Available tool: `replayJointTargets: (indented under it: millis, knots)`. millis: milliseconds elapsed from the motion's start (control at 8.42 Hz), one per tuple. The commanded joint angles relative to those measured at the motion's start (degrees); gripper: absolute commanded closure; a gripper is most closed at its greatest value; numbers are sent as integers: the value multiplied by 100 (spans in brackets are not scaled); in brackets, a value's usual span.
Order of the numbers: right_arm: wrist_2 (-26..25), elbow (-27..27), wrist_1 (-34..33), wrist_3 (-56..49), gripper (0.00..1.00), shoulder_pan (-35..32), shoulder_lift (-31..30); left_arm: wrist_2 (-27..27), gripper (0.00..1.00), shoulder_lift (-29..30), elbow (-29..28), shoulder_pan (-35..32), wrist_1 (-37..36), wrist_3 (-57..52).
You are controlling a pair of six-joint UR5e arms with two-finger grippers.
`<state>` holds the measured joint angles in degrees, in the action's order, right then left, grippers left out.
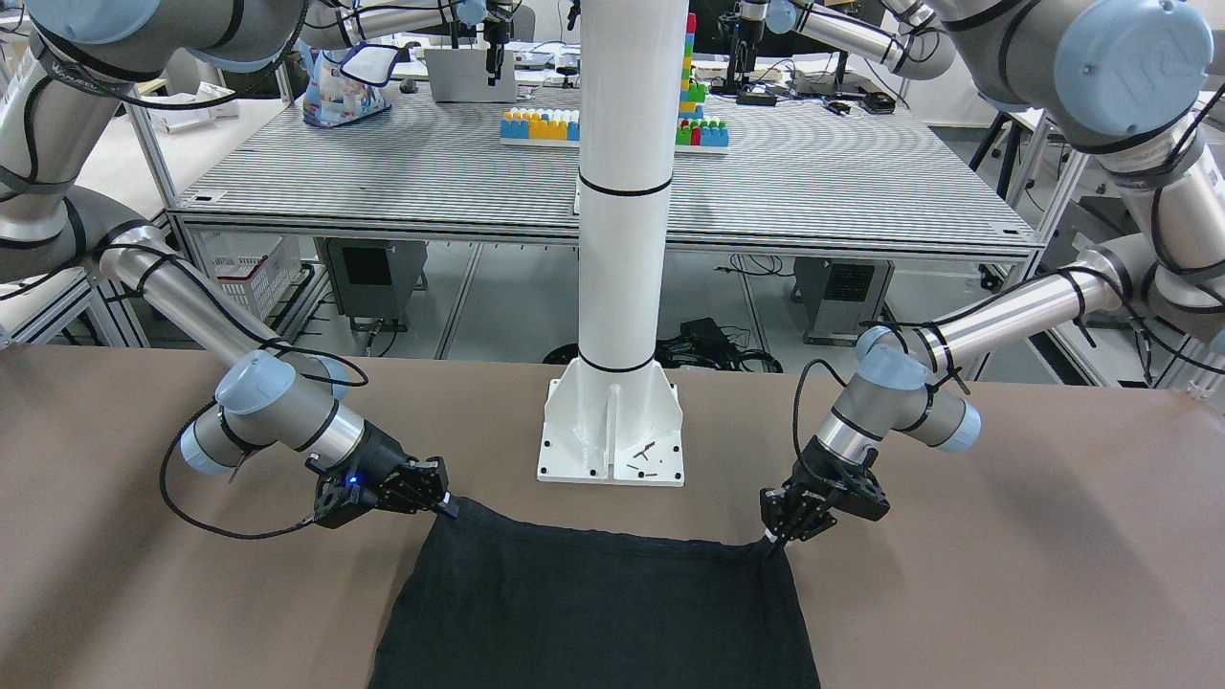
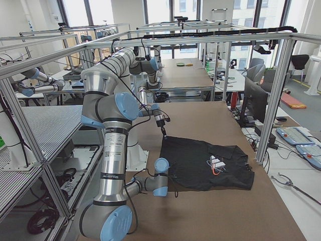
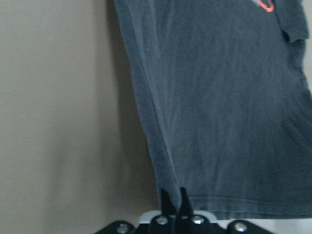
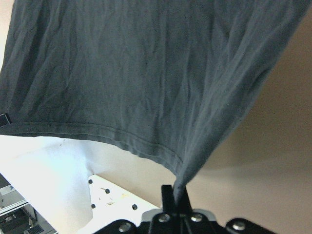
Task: Fold clothes
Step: 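Lift the hem with both grippers and fold it toward the collar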
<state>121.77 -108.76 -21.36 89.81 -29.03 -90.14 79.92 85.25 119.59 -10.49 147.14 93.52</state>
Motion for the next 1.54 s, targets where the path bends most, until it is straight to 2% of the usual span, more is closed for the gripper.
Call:
replayJointTargets:
  millis: [0, 119, 237, 356, 475, 712, 831, 1068, 1425]
  knots:
    - [838, -855, 8, 420, 100, -304, -91, 487, 100, -43, 722, 127, 315, -35]
    - [1153, -1023, 87, 527, 100, -313, -92, 559, 100, -52, 932, 248, 393, -105]
    - [1618, -1024, 471, 676, 100, -313, -100, 629, 100, -61, 1161, 467, 420, -184]
    - [1761, -1024, 953, 1043, 100, -305, -109, 1030, 100, -104, 1294, 443, 455, -280]
    - [1789, -1033, 1245, 1308, 100, -296, -74, 1313, 100, -287, 1347, 417, 691, -412]
    - [1833, -903, 1362, 1328, 100, -296, -65, 1316, 100, -508, 1357, 303, 798, -475]
    - [1738, -640, 1362, 1250, 100, -435, -30, 1342, 100, -587, 1304, 111, 790, -466]
    - [1702, -34, 1336, 848, 100, -910, 101, 1369, 100, -440, 1042, -241, 763, -422]
    - [1509, 83, 1274, 783, 100, -1244, 216, 1456, 100, -289, 812, -987, 632, -370]
